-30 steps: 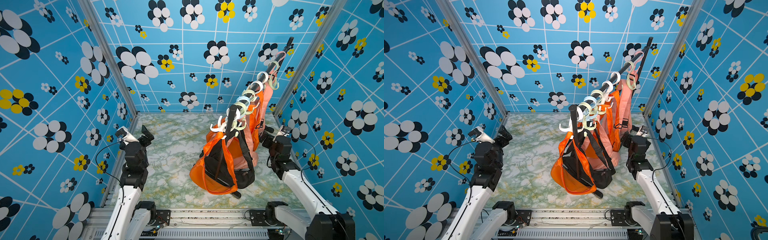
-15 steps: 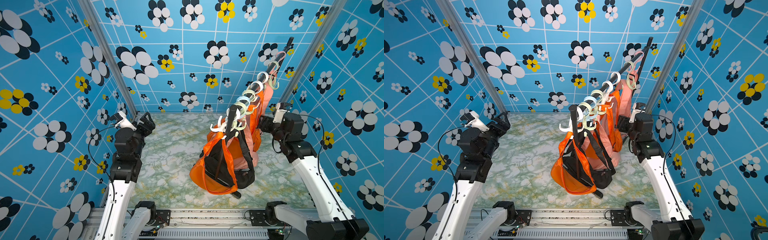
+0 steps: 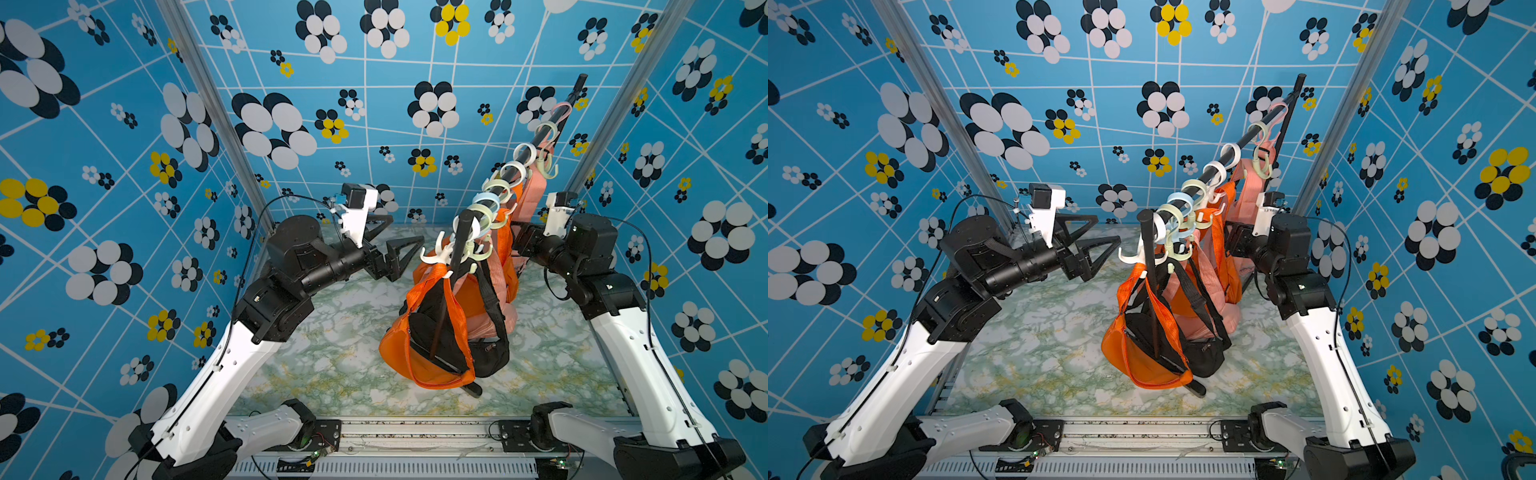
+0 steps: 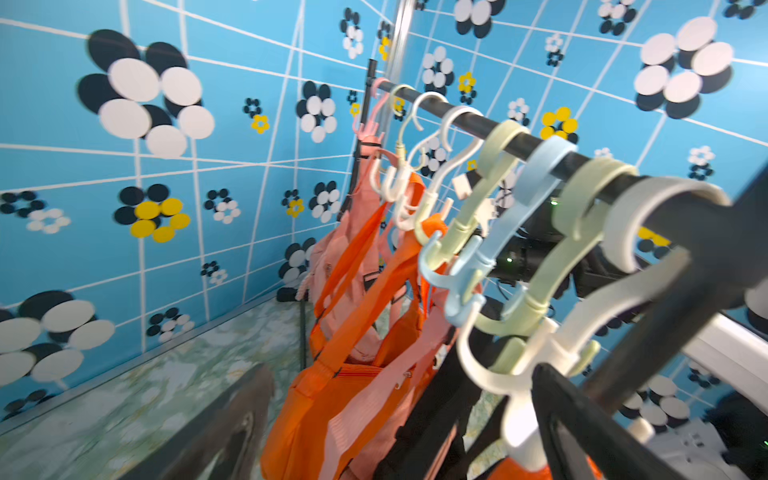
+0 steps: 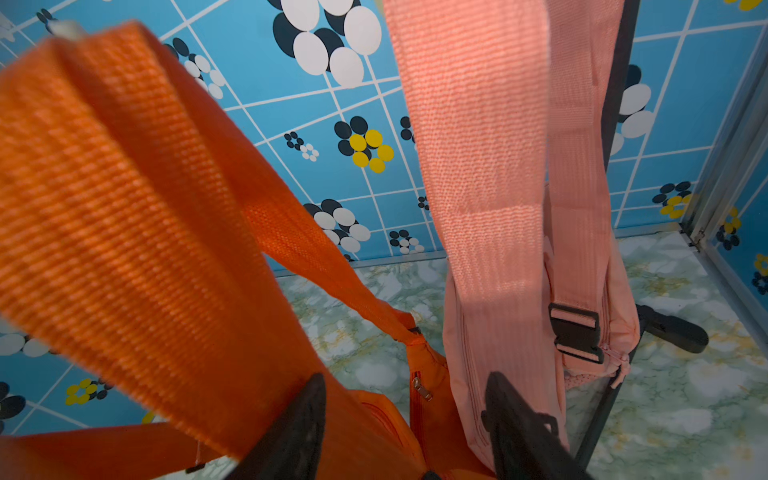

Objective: Take the bag off the hook
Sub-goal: Adjust the clothesline at the center of the board.

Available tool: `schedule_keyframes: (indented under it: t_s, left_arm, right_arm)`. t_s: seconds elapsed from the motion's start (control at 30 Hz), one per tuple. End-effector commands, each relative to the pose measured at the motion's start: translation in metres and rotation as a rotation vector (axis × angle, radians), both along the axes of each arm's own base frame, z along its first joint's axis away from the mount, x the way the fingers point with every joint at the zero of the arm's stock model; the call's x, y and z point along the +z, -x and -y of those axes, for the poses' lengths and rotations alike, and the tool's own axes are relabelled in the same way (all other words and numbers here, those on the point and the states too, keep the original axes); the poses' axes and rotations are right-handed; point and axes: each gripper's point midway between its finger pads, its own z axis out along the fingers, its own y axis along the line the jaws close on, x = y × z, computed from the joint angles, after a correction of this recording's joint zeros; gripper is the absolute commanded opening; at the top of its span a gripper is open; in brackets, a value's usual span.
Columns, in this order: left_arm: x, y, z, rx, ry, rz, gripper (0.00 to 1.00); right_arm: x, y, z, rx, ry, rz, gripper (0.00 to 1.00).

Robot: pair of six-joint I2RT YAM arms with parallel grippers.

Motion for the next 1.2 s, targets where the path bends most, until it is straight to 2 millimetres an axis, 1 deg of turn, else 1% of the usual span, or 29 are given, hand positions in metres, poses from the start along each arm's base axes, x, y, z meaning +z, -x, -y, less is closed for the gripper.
schedule_keyframes:
  t_s: [0.0,0.13,0.2,0.33,0.4,0.43,0.67,0.73,0.8,0.93,1.1,1.17]
  left_arm:
    - [0.013,0.034,0.017,-0.181,-0.011,0.07,0.98]
    - [0.016,0.057,0.03,-0.29,-0.014,0.1,0.92]
    - [0.015,0.064,0.036,-0.316,-0.031,0.113,0.89]
    - [0.018,0.069,0.047,-0.331,-0.057,0.141,0.7]
    - [0.018,0.069,0.053,-0.332,-0.069,0.154,0.67]
    - [0.019,0.068,0.055,-0.333,-0.074,0.163,0.63]
    - [0.026,0.062,0.07,-0.343,-0.077,0.202,0.51]
    - [0.028,0.06,0.074,-0.347,-0.074,0.211,0.46]
    - [0.028,0.058,0.076,-0.347,-0.076,0.216,0.37]
    - [0.031,0.052,0.073,-0.298,-0.078,0.24,0.27]
    - [0.037,0.042,0.063,-0.21,-0.079,0.275,0.22]
    - [0.037,0.033,0.056,-0.149,-0.092,0.281,0.2]
  right_arm:
    - [0.002,0.009,-0.01,0.048,-0.057,-0.036,0.64]
    - [0.005,0.014,-0.006,0.034,-0.035,-0.023,0.64]
    - [0.004,0.015,-0.005,0.035,-0.026,-0.027,0.62]
    - [0.002,0.015,-0.004,0.028,-0.017,-0.033,0.58]
    - [0.002,0.015,-0.004,0.027,-0.016,-0.034,0.57]
    - [0.002,0.015,-0.003,0.023,-0.015,-0.033,0.56]
    - [0.004,0.015,0.001,0.0,-0.011,-0.025,0.56]
    - [0.003,0.015,0.002,-0.006,-0.008,-0.026,0.56]
    - [0.003,0.015,0.004,-0.014,-0.004,-0.025,0.56]
    - [0.003,0.015,0.006,-0.025,0.001,-0.029,0.56]
    - [0.008,0.017,0.013,-0.064,0.014,-0.013,0.57]
    - [0.011,0.018,0.017,-0.083,0.018,-0.001,0.57]
